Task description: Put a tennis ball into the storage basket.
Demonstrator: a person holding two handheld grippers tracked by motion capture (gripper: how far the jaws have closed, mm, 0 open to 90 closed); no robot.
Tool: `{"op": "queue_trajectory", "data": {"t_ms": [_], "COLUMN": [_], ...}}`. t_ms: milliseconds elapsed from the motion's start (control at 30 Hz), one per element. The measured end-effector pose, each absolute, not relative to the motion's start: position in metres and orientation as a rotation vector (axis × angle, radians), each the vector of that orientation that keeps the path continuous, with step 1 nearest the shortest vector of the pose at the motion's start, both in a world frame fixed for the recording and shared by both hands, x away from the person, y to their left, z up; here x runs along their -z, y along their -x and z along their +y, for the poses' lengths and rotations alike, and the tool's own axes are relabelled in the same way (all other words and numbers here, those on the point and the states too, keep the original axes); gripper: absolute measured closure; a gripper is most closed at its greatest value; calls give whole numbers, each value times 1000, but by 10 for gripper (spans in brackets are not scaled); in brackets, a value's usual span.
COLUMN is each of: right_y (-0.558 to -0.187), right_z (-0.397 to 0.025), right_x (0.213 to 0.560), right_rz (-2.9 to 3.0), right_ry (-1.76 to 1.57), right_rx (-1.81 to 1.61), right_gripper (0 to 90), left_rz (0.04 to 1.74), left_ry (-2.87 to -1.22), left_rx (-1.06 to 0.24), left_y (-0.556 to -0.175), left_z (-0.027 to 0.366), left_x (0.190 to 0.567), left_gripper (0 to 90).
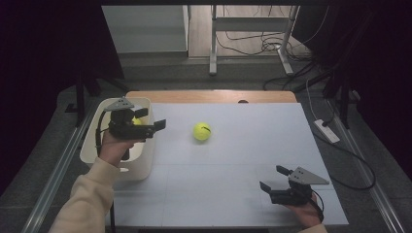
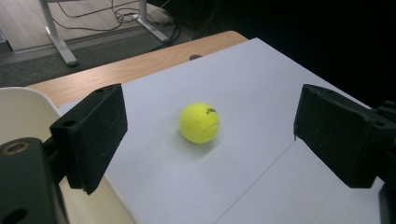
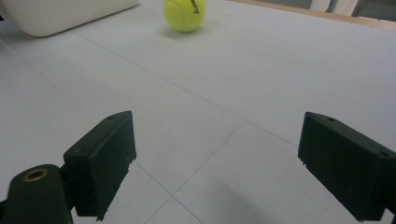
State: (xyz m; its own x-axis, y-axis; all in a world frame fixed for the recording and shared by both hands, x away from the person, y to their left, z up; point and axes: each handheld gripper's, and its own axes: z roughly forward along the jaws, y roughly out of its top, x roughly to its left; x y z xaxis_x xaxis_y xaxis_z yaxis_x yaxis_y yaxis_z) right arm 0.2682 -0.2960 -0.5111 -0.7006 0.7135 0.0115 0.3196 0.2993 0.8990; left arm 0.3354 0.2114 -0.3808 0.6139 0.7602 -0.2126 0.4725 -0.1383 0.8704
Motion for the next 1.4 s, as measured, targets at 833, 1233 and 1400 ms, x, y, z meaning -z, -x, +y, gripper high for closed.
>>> {"op": "queue_trajectory", "data": {"t_ms": [833, 1233, 1400], "right_y": [-266, -270, -271], "right_z": [-295, -294, -295], "right_x": [508, 508, 508], "right_rz": [2173, 2166, 2164], "right_ry": [-919, -935, -934], "right_rx": [-1401, -1411, -1411], "right_gripper": [112, 112, 112], "left_rz": [950, 922, 922], "left_ry": [-1829, -1861, -1876], "left_rx": [-291, -260, -268], "left_y": [-336, -344, -344], "left_z": [179, 163, 158], "left_x": [388, 390, 391], "left_gripper": [108, 114, 113]}}
